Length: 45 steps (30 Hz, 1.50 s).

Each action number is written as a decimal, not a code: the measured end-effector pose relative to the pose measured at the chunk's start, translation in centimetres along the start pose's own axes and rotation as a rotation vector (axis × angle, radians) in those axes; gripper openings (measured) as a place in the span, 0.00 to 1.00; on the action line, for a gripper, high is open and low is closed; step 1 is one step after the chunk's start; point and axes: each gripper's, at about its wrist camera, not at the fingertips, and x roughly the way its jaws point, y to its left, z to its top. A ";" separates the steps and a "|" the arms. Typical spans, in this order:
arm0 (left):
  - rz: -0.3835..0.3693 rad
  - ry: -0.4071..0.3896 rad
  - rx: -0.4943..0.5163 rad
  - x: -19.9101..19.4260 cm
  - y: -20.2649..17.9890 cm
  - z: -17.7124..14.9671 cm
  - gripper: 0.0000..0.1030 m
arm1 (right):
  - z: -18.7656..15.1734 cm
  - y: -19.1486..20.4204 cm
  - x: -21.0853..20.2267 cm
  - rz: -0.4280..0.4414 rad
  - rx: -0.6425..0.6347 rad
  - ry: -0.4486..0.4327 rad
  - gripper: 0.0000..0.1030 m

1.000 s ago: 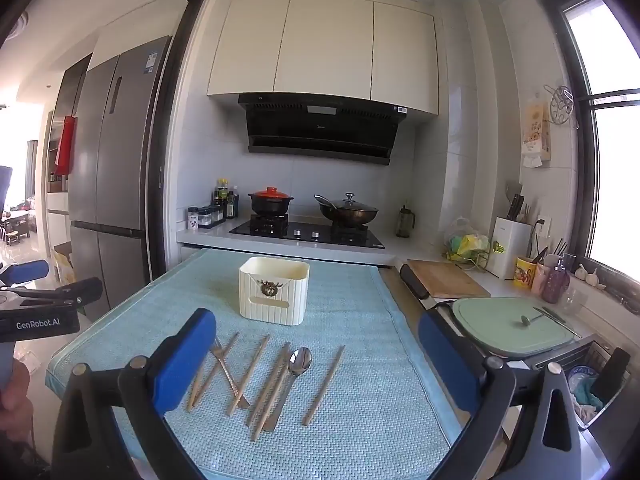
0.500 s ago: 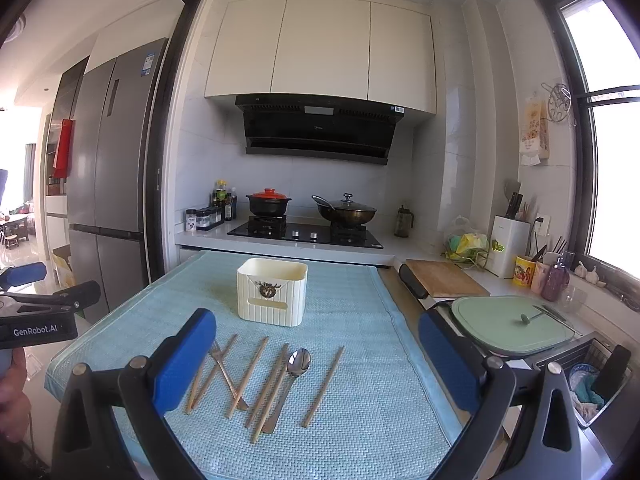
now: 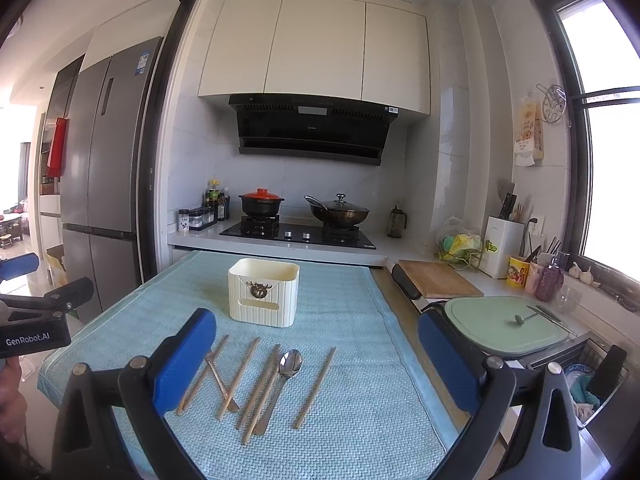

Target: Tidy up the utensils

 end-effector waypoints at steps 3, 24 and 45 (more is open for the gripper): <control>-0.016 0.005 0.000 0.2 -0.2 0.1 1.00 | -0.1 -0.2 0.1 -0.001 0.003 -0.002 1.00; -0.035 0.009 -0.026 0.4 -0.1 0.5 1.00 | 0.1 -0.3 0.6 0.004 0.012 -0.002 1.00; -0.032 0.029 -0.032 1.1 -0.4 0.4 1.00 | 0.1 -0.3 0.7 0.010 0.015 -0.003 1.00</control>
